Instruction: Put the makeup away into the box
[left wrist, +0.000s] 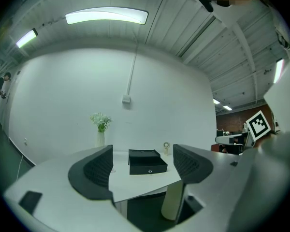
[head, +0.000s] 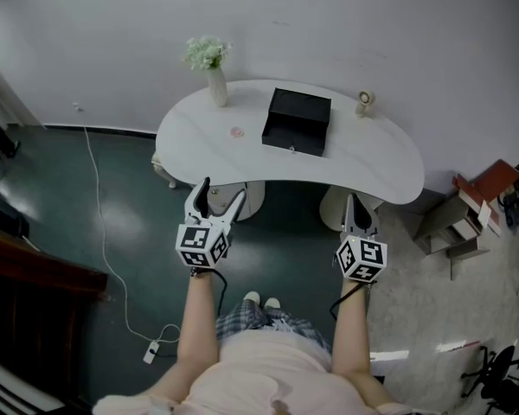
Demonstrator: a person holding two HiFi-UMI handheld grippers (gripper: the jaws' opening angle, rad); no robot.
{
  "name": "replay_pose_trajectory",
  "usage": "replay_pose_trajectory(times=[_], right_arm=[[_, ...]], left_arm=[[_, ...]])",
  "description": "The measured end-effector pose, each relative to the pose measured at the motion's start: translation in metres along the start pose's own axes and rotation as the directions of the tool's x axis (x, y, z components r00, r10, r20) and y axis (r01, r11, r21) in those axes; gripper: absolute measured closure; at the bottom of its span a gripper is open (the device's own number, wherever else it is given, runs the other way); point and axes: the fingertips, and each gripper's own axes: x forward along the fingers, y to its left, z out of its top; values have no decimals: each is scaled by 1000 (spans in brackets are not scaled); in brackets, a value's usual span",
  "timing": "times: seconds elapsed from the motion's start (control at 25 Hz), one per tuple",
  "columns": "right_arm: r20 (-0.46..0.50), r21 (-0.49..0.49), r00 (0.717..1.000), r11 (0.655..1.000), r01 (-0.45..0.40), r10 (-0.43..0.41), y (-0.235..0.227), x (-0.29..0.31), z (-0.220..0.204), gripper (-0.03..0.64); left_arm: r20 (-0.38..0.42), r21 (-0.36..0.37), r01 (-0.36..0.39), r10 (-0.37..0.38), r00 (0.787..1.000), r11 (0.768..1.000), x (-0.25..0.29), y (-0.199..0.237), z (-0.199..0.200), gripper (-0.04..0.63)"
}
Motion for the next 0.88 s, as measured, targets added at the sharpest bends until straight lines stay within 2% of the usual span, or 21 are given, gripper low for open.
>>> replay_pose_trajectory(times=[0.4,0.88], right_arm=[[-5,-3,1000,1000,-19,19,-14,7,-3,601],[0,-4,1000,1000,1,-1,-33,77,-3,601]], left_arm=[[-13,1,-23,23,1000,1000,8,-11,-11,222],[-27,-7,-26,26,999,1000,80,21,-19,222]])
